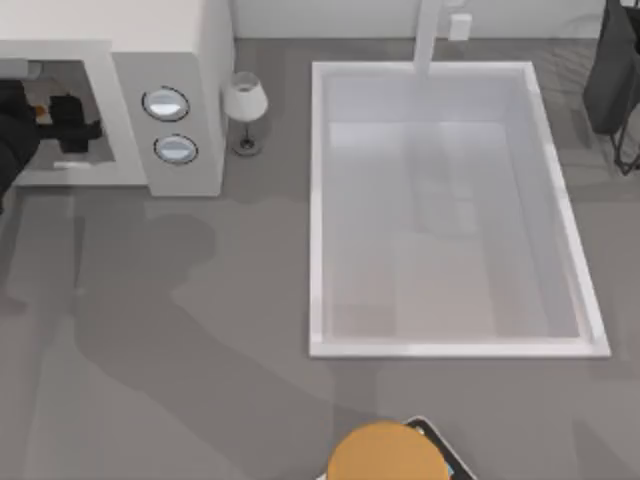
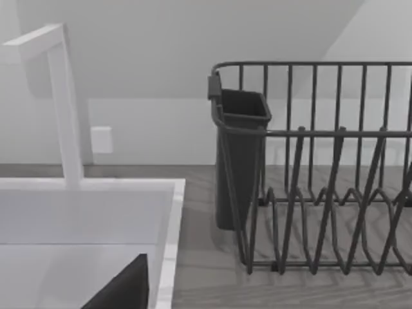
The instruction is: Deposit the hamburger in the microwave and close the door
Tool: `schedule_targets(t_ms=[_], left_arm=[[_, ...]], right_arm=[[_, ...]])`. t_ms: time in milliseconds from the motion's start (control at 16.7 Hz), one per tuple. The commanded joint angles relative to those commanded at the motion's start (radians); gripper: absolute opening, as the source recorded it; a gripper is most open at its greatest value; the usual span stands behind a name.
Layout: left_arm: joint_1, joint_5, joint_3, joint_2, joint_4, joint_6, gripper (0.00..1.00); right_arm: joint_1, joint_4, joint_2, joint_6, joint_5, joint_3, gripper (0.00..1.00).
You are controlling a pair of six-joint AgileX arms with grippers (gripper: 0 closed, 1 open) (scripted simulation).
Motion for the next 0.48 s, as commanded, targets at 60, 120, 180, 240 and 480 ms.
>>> schedule_targets(t_ms=[60,120,180,240,480], left_arm=[[-0.009,-0.01,0.043,0.022,-0.024,0.0,0.0],[-0.017,-0.019,0.087,0.045,-0.05,0.001,0.0],[-0.024,-0.026,0.134,0.068,-0.077,0.003,0.0],[-0.028,-0.031,0.183,0.091,-0.104,0.006,0.0],[-0.022,-0.032,0.377,0.189,-0.198,0.014,0.0]], right_arm=[[0.0,0.0,0.0,0.0,0.0,0.0,1.0],[0.0,0.0,0.0,0.0,0.0,0.0,1.0],[0.0,0.0,0.0,0.0,0.0,0.0,1.0],[0.0,0.0,0.0,0.0,0.0,0.0,1.0],[0.0,0.0,0.0,0.0,0.0,0.0,1.0]])
